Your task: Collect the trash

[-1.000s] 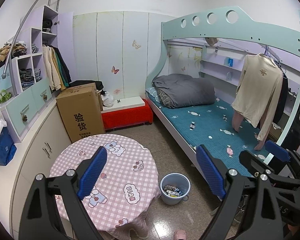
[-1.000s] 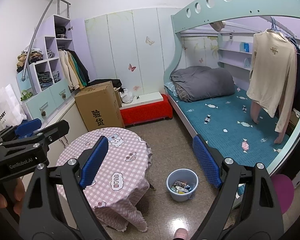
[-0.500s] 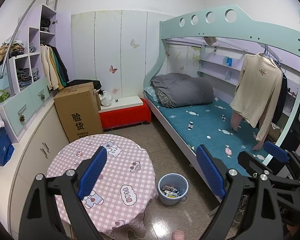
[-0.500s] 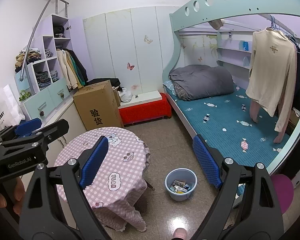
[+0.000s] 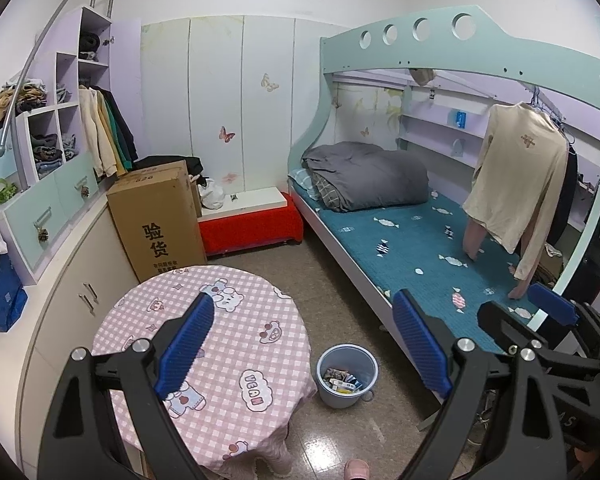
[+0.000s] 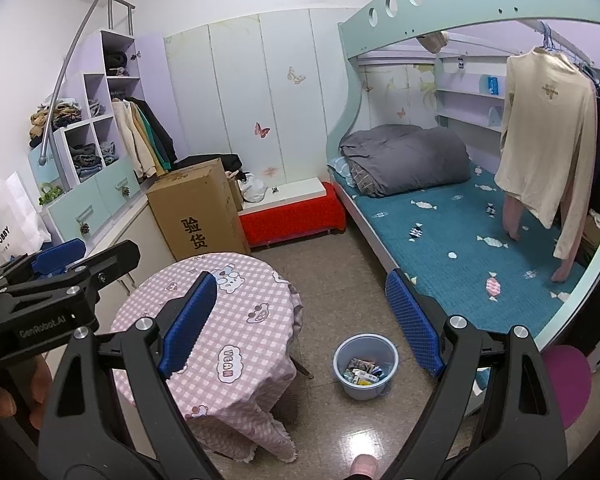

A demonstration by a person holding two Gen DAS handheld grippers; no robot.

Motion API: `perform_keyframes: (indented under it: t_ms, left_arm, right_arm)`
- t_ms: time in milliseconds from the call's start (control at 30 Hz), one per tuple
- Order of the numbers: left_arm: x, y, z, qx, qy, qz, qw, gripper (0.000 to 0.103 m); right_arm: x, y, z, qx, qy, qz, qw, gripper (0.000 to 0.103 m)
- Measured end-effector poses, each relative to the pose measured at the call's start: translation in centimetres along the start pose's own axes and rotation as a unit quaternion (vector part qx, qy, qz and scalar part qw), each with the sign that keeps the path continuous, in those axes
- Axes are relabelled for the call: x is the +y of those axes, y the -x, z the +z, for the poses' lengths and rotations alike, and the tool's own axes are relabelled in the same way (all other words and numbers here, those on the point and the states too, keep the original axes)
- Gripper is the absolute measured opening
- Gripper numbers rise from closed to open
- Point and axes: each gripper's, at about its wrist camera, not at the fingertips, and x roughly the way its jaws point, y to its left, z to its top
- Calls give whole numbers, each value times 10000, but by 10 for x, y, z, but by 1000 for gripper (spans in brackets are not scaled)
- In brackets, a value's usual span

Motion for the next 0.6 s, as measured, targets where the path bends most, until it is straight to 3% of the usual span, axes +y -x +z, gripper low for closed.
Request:
perform_keyframes:
  t_ms: [600]
  left_arm:
    - [13,-6,4,35,136,99,9999,89]
  right_arm:
    - [7,-18,7,217,159,102,9996,85]
